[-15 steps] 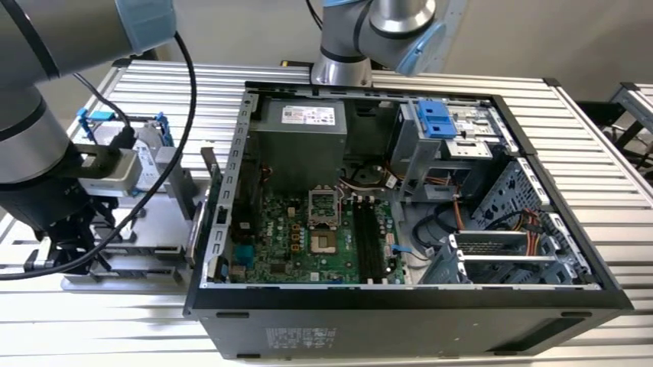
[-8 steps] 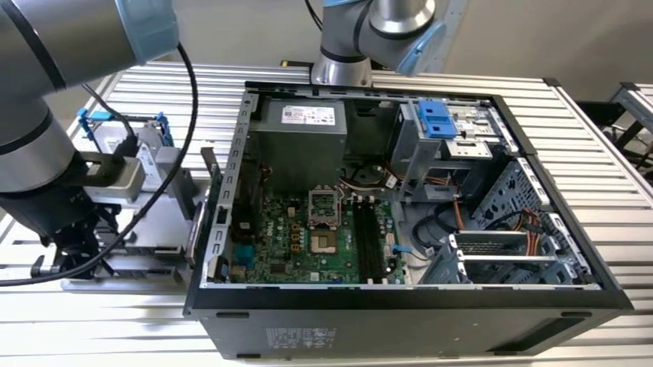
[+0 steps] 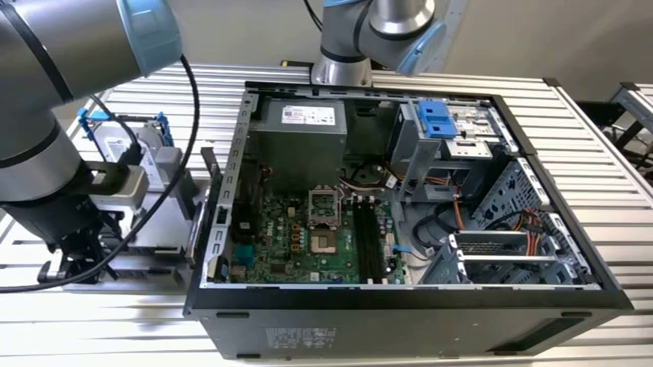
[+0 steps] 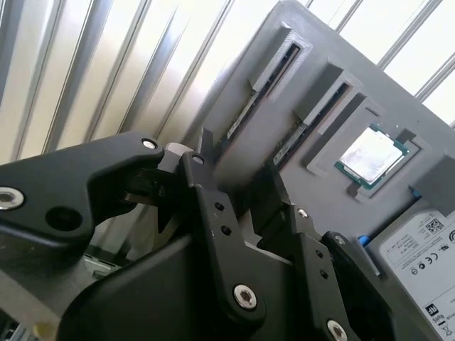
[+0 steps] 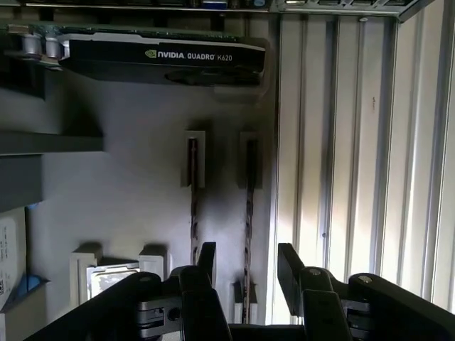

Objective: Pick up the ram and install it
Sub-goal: 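Pick up the ram and move it above insertion slot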

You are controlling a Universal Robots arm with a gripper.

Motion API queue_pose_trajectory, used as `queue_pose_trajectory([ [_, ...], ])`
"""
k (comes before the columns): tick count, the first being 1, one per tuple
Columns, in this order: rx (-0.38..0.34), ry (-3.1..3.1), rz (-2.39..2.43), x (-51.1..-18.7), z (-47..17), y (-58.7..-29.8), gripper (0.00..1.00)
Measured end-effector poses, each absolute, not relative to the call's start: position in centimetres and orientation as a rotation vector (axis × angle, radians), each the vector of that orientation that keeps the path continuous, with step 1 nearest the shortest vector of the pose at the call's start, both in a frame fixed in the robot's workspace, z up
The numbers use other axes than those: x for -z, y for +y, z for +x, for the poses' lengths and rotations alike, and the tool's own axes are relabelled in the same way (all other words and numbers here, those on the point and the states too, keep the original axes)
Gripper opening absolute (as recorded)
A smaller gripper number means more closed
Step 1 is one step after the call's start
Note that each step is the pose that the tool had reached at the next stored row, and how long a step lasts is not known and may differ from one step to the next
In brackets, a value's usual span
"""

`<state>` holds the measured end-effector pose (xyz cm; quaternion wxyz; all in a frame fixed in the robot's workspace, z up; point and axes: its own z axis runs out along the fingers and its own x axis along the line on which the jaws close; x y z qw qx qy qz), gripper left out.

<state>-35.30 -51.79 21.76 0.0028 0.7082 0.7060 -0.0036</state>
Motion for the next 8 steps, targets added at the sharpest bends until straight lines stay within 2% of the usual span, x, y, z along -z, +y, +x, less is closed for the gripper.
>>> queue_pose_trajectory([
  [8, 0.011, 2.214, 2.221, -20.81, -35.31, -52.00, 1.00],
])
